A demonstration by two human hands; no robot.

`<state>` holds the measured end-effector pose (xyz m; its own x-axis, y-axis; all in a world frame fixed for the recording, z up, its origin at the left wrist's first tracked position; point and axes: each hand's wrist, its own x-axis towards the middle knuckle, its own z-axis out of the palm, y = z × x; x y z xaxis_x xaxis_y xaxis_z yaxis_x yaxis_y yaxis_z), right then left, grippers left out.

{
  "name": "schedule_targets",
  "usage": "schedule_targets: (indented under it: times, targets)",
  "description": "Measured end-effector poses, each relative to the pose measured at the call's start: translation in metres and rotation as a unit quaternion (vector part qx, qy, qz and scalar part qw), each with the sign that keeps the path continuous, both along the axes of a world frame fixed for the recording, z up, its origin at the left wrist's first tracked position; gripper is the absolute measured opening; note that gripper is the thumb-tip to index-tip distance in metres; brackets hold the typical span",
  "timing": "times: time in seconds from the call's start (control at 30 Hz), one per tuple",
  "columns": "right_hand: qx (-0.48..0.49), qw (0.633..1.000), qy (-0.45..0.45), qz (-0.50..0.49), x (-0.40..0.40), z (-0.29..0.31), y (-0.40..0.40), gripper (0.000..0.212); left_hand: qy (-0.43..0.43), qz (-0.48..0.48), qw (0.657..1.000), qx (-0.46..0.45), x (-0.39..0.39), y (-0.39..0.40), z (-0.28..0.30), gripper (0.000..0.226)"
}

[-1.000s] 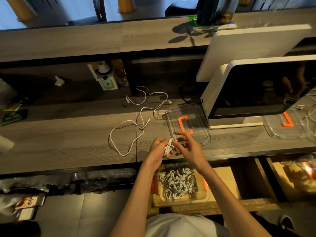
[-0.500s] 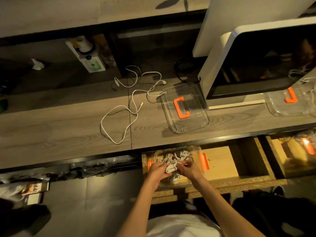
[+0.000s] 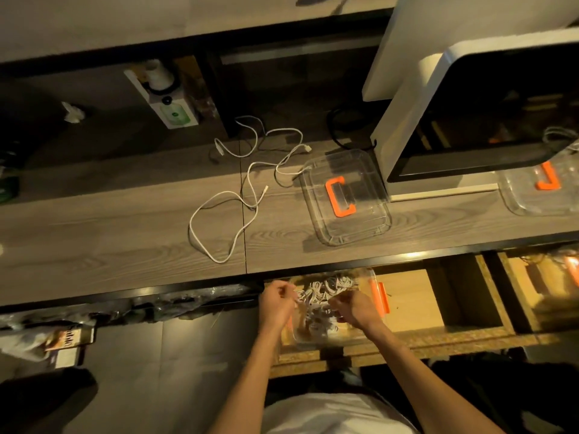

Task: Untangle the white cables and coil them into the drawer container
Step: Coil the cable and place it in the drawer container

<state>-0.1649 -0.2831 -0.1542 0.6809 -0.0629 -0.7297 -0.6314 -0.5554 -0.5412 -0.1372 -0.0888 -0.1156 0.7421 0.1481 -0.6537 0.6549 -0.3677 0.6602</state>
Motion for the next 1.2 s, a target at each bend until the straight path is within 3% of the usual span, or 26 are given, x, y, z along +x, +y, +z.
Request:
schedule_targets:
  times: [0.1, 0.17, 0.27, 0.33, 0.47, 0.6, 0.77, 0.87, 0.93, 1.1, 1.2]
  targets:
    - [0.044, 0.998, -0.046, 0.027, 0.027, 0.031, 0.009, 0.022, -0.167, 0.009, 0.973, 0.158, 0.027, 0.02, 0.023, 0.007]
    - [0.069, 0.995, -0.072, 0.027, 0.045, 0.047, 0.014, 0.016, -0.223, 0.005, 0.947, 0.232, 0.044, 0.036, 0.034, 0.028]
    - [0.117, 0.989, -0.095, 0.008, 0.07, 0.063, 0.023, 0.016, -0.197, -0.073, 0.922, 0.324, 0.062, 0.059, 0.038, 0.059]
    - [0.123, 0.987, -0.106, 0.019, 0.084, 0.074, 0.029, 0.016, -0.17, -0.114, 0.915, 0.347, 0.068, 0.071, 0.032, 0.057]
    - [0.139, 0.98, -0.14, 0.035, 0.103, 0.088, 0.041, 0.018, -0.161, -0.116, 0.951, 0.236, 0.072, 0.076, 0.036, 0.011]
    - [0.213, 0.968, -0.117, -0.065, 0.125, 0.09, 0.059, 0.02, -0.194, -0.199, 0.952, 0.132, 0.068, 0.053, 0.05, 0.022]
    - [0.248, 0.952, -0.035, -0.175, 0.141, 0.071, 0.07, 0.048, -0.212, -0.295, 0.926, 0.098, 0.061, 0.031, 0.062, 0.03]
    - [0.33, 0.908, -0.034, -0.257, 0.14, 0.069, 0.066, 0.029, -0.21, -0.338, 0.914, 0.074, 0.06, 0.029, 0.067, 0.028]
    - [0.328, 0.9, -0.043, -0.283, 0.139, 0.072, 0.06, 0.019, -0.222, -0.351, 0.907, 0.066, 0.063, 0.032, 0.066, 0.021]
    - [0.244, 0.915, -0.086, -0.311, 0.145, 0.075, 0.043, 0.012, -0.255, -0.261, 0.929, 0.057, 0.074, 0.028, 0.071, 0.008]
    - [0.21, 0.927, -0.144, -0.274, 0.148, 0.084, 0.038, 0.013, -0.272, -0.198, 0.936, 0.102, 0.086, 0.026, 0.075, 0.005]
